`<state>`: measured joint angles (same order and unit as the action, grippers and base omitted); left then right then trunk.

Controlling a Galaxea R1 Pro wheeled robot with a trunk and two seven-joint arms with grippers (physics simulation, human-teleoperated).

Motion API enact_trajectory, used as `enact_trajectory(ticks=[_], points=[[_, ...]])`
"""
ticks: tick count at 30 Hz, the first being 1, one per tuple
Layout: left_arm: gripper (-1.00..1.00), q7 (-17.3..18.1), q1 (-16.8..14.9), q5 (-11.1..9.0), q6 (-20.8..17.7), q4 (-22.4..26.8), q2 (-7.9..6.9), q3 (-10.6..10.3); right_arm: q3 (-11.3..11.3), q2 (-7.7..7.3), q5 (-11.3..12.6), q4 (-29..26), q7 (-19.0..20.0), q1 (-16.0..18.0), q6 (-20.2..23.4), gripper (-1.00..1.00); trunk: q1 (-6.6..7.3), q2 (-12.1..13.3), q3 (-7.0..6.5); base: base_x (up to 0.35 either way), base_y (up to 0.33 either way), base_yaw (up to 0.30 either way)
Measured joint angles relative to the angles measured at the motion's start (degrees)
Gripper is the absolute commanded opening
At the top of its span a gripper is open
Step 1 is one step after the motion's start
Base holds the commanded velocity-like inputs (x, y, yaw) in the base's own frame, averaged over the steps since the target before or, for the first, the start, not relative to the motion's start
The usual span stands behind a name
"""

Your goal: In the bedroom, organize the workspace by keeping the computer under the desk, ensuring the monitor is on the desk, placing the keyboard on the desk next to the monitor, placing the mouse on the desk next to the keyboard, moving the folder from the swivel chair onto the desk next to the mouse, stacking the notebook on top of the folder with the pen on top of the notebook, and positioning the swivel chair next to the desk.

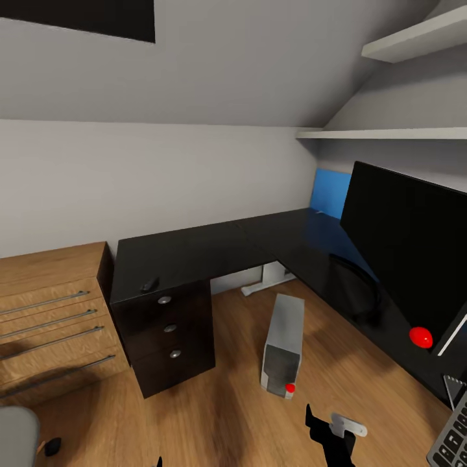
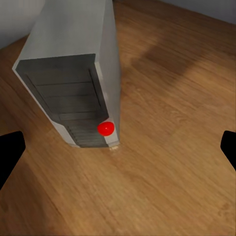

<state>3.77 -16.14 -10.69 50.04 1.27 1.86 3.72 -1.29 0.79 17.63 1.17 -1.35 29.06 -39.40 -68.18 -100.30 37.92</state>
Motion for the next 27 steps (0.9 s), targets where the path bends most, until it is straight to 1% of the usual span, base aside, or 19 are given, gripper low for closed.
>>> enact_trajectory(ticks=[2,17,19,20,23,27], points=[[1.0,-0.01,0.0,-0.02,-0.03,0.0,-0.01,0.02,-0.01,-0.02,0.0,-0.01,0.0,-0.01,0.0,1.0,0.0,0.0,0.0,0.0,0.0,0.0],[1.0,0.0,0.0,-0.05,-0.77,0.0,-0.02,0.13,0.05,-0.01,-0.07,-0.05,0.04,-0.04,0.05,1.0,-3.29,-6.0,2.69,0.0,0.0,0.0],[1.0,-0.01,0.0,-0.05,-2.13,0.0,-0.02,0.13,0.06,-0.01,-0.04,-0.05,0.02,-0.04,0.15,1.0,-3.73,-6.81,3.05,0.0,0.0,0.0],[1.0,-0.02,0.0,-0.08,-6.1,0.06,-0.02,0.13,0.06,-0.01,-0.01,-0.04,0.01,-0.04,0.3,1.0,-3.95,-7.21,3.23,0.0,0.0,0.0],[1.0,-0.03,0.0,-0.15,-7.33,0.08,-0.02,0.14,0.06,-0.01,0.0,-0.05,-0.03,-0.04,0.33,1.0,-4.61,-8.41,3.77,0.0,0.0,0.0],[1.0,-0.03,0.0,-0.19,-7.8,0.09,-0.1,0.15,0.06,-0.01,0.0,-0.06,-0.07,-0.04,0.34,1.0,-5.49,-10.01,4.48,0.0,0.0,0.0]])
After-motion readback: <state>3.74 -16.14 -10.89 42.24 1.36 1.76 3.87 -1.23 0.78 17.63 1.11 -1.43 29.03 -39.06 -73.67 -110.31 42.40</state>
